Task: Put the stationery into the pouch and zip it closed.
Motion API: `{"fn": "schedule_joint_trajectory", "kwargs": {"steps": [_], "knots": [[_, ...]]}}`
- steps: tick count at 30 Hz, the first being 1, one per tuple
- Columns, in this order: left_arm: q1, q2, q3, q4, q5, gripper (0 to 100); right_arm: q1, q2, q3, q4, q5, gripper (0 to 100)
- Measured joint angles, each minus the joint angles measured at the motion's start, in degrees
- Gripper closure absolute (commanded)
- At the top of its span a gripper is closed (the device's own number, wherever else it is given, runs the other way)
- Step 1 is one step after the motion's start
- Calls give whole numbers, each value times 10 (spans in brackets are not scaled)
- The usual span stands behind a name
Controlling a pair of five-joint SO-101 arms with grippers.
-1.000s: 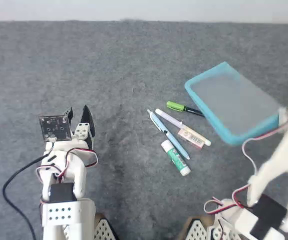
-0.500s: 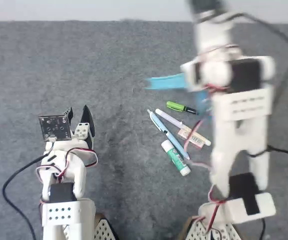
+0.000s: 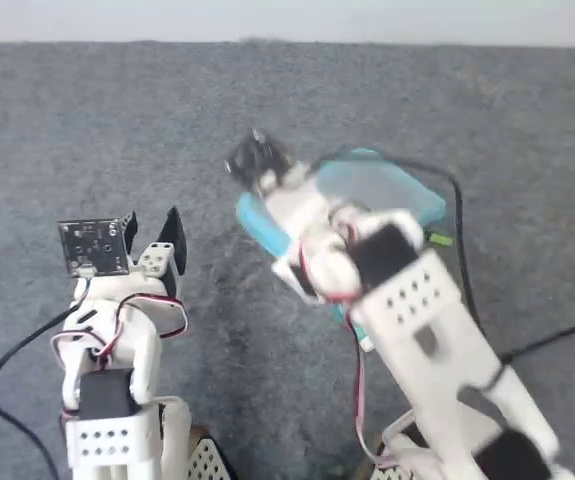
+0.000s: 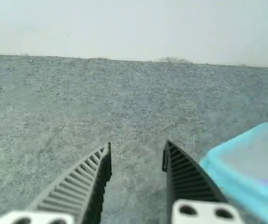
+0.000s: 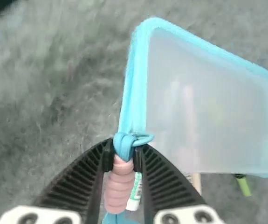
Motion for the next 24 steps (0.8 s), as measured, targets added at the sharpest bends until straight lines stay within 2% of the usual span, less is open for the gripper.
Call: {"fn": "schedule_joint_trajectory", "kwargs": {"steps": [5,11,15,24], "knots": [[78,0,-4,0,-2,819,-33,-119,174,-31,2,993],[222,0,36,-18,-57,821,-54,-193,192,-19,2,993],[239,3,86,-71,-85,821,-52,-200,151,25,2,993],[244,4,101,-79,-92,821,-52,-132,-75,130,9,993]]}}
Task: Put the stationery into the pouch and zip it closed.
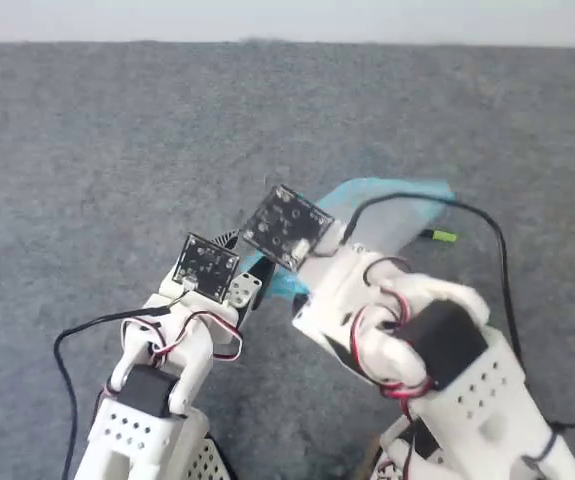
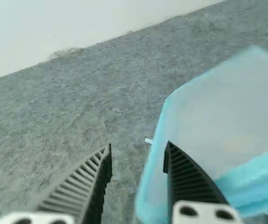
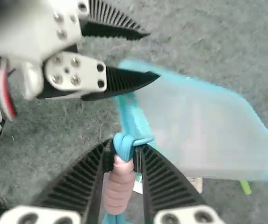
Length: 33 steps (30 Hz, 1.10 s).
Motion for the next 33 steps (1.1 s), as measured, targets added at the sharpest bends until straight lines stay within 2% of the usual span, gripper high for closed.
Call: {"fn": "schedule_joint_trajectory", "kwargs": {"steps": [9,16,25,30,33], "knots": [[8,0,11,0,0,823,0,219,-302,77,1,993],[76,0,19,0,3,823,-17,358,-433,77,2,993],[87,0,21,-11,64,824,-25,364,-428,70,1,993],[62,-4,21,-14,100,836,-25,302,-324,37,0,993],[19,2,20,-31,127,844,-32,240,-236,-4,3,993]]}}
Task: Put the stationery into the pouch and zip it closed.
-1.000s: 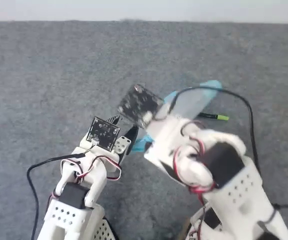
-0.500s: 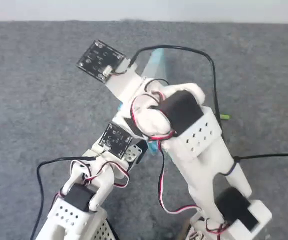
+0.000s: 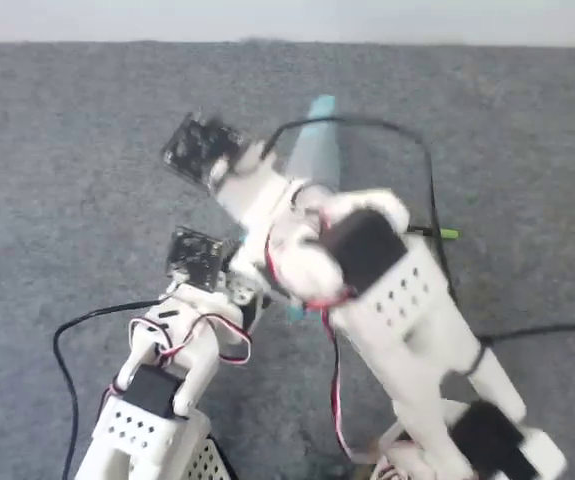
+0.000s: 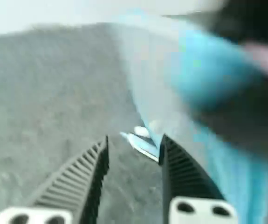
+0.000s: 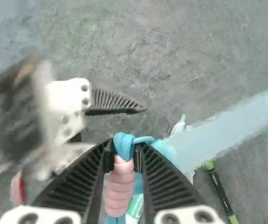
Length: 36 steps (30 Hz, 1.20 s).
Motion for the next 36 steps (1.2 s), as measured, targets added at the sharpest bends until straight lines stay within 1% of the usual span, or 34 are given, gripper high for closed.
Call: {"fn": "schedule_joint_trajectory", "kwargs": {"steps": [3,5,8,10,13,19,21,24,26,28,32,33,36], "knots": [[-14,0,0,-6,32,843,5,-60,82,-51,-1,993],[-1,0,0,-6,37,843,1,-76,105,-76,-9,993],[33,0,0,-6,38,844,5,-79,98,-98,-25,993],[37,0,0,-6,40,844,4,-67,62,-98,-29,993],[41,0,0,-6,42,844,4,-13,-36,-85,-30,993],[43,0,0,-6,43,844,0,185,-254,18,-33,993],[32,0,0,-6,43,844,-3,212,-291,44,-33,993],[-9,0,0,-6,57,844,-5,214,-311,72,-33,993],[-32,0,0,-8,74,844,-5,214,-312,85,-32,993],[-55,0,0,-13,80,844,-4,214,-301,91,-14,993],[-100,0,0,-16,84,844,-8,213,-214,87,7,993],[-109,0,0,-16,84,844,-8,210,-182,80,7,993],[-130,1,1,-16,99,844,-4,184,-69,11,7,993]]}}
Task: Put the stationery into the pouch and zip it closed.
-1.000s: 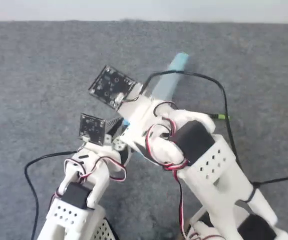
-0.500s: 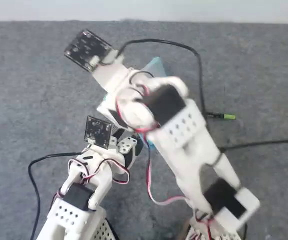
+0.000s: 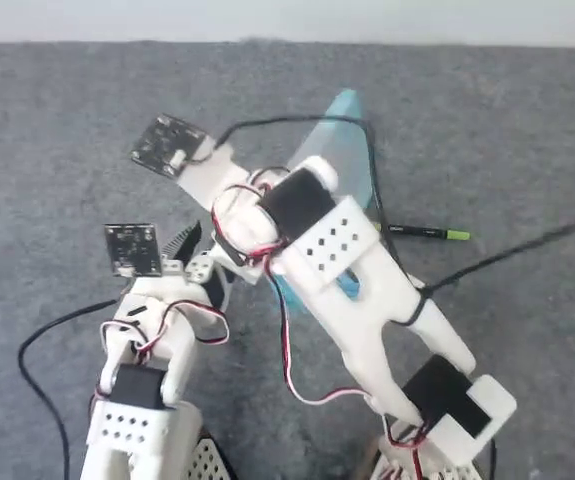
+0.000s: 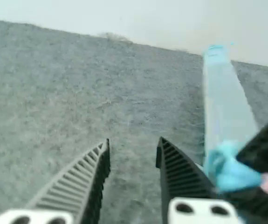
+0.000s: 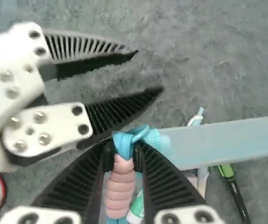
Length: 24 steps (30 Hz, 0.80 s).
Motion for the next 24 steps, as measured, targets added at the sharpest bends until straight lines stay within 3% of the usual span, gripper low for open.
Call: {"fn": "schedule_joint_trajectory", "kwargs": {"steps": [14,24], "knots": [[-144,-1,-1,-52,27,845,-4,-246,563,-324,5,993],[-152,-1,-1,-52,10,845,139,-249,640,-362,5,993]]}}
